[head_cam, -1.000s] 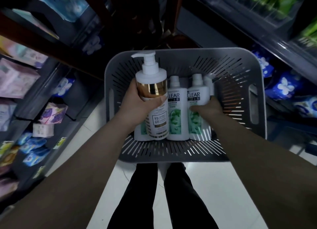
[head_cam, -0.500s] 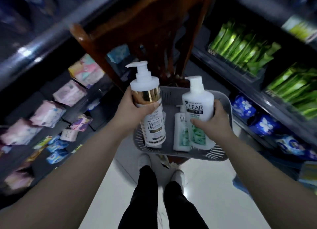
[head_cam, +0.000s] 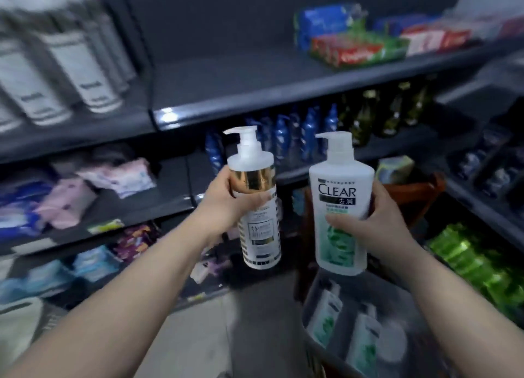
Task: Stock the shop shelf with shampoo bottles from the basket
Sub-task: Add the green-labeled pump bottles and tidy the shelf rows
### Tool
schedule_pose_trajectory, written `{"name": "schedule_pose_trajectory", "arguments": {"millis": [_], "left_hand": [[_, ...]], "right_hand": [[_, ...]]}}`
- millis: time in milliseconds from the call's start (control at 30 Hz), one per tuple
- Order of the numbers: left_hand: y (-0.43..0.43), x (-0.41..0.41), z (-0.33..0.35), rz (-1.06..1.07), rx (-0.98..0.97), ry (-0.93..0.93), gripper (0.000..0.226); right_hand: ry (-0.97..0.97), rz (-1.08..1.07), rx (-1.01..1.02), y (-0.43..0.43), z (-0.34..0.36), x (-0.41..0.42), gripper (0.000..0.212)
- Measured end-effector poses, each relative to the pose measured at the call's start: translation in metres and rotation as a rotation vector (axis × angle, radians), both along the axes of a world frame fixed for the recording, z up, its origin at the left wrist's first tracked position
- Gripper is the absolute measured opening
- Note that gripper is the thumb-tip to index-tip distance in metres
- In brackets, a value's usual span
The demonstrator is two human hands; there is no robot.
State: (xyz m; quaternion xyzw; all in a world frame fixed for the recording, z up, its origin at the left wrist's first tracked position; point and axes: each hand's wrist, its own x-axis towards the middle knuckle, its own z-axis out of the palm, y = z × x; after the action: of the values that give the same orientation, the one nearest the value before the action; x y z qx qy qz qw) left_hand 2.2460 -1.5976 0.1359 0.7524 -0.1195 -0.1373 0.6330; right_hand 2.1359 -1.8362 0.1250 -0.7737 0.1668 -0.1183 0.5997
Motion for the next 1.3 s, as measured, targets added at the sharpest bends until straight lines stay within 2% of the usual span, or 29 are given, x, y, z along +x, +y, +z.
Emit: {"name": "schedule_pose_trajectory", "arguments": {"millis": [100, 233, 367, 467, 567, 667, 800, 900, 1033, 1300], "left_hand": [[0.043, 0.015, 0.035, 0.072, -0.005, -0.082, 0.056], [0.100, 0.040, 0.071, 0.174, -0.009, -0.153, 0.064], [0.147, 0.067, 0.104, 0.227, -0.011, -0.222, 0.050], [0.172, 0.089, 0.124, 0.256, 0.023, -0.278, 0.069], [0.186, 0.109, 0.138, 0.267, 0.007, -0.318, 0.079], [0.191, 0.128, 0.147, 0.276, 0.008, -0.345, 0.069], [0.187, 0.157, 0.157, 0.279, -0.018, -0.379, 0.041], [0.180, 0.175, 0.164, 0.277, -0.040, -0.403, 0.041], [0.167, 0.197, 0.172, 0.310, -0.021, -0.437, 0.036], [0.135, 0.238, 0.172, 0.347, -0.080, -0.421, 0.040]], "right_hand": [[-0.056, 0.089, 0.001, 0.036, 0.041, 0.033, 0.062], [-0.156, 0.192, 0.005, 0.084, 0.081, 0.082, 0.056], [-0.232, 0.240, 0.023, 0.128, 0.112, 0.135, 0.055], [-0.299, 0.266, 0.052, 0.152, 0.131, 0.172, 0.059], [-0.339, 0.285, 0.070, 0.169, 0.144, 0.207, 0.059], [-0.375, 0.289, 0.100, 0.178, 0.151, 0.239, 0.061], [-0.391, 0.288, 0.121, 0.180, 0.155, 0.277, 0.065], [-0.399, 0.312, 0.133, 0.175, 0.156, 0.305, 0.069], [-0.405, 0.346, 0.187, 0.164, 0.156, 0.338, 0.063], [-0.368, 0.434, 0.218, 0.136, 0.154, 0.394, 0.063]]}}
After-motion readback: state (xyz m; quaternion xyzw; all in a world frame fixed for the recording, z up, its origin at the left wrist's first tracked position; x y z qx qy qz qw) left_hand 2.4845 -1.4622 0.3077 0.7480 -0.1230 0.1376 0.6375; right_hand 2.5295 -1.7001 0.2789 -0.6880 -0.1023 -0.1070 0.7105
